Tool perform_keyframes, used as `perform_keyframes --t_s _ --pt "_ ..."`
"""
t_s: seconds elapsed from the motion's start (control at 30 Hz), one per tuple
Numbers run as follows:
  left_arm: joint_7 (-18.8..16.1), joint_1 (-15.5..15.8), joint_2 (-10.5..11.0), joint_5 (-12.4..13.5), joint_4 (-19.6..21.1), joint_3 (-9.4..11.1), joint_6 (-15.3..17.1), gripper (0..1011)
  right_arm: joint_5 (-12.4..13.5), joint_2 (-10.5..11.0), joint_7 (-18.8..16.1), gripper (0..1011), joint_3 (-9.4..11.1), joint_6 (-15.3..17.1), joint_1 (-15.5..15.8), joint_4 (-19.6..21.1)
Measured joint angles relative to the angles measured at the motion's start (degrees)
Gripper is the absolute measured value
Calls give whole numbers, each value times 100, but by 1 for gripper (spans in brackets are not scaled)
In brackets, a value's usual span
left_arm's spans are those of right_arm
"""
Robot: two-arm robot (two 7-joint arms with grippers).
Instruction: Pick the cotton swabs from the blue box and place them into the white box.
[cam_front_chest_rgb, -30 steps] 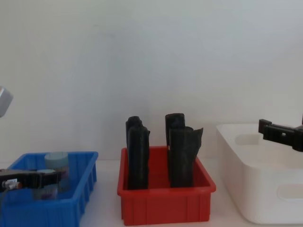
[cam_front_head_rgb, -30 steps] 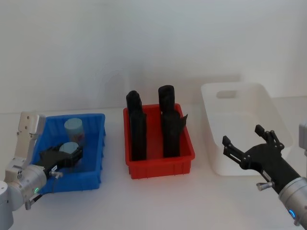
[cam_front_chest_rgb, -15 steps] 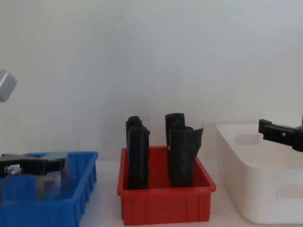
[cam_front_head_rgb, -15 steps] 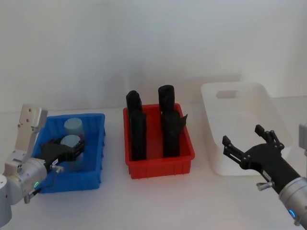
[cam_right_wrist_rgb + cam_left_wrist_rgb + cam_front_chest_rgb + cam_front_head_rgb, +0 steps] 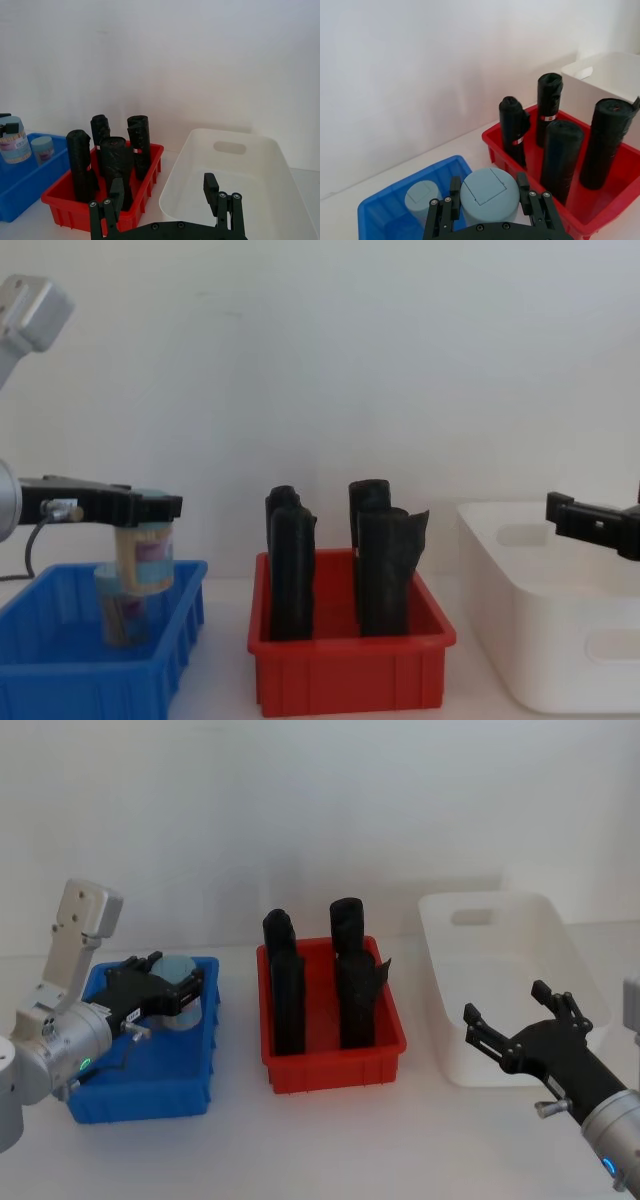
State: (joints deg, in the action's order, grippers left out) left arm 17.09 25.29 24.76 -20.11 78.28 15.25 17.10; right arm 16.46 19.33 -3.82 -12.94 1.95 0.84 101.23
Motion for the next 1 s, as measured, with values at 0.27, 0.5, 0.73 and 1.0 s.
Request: perform_keyframes --t_s 0.27,0.5,0.73,1.0 --pt "473 138 -12 78 450 42 354 670 0 0 0 1002 0 0 0 0" --pt "963 310 -67 118 659 99 617 670 0 0 0 1002 0 0 0 0" --pt "1420 485 -136 117 731 159 816 670 0 0 0 1002 0 0 0 0" --pt "1869 668 -225 49 776 227 1042 670 0 0 0 1002 0 0 0 0"
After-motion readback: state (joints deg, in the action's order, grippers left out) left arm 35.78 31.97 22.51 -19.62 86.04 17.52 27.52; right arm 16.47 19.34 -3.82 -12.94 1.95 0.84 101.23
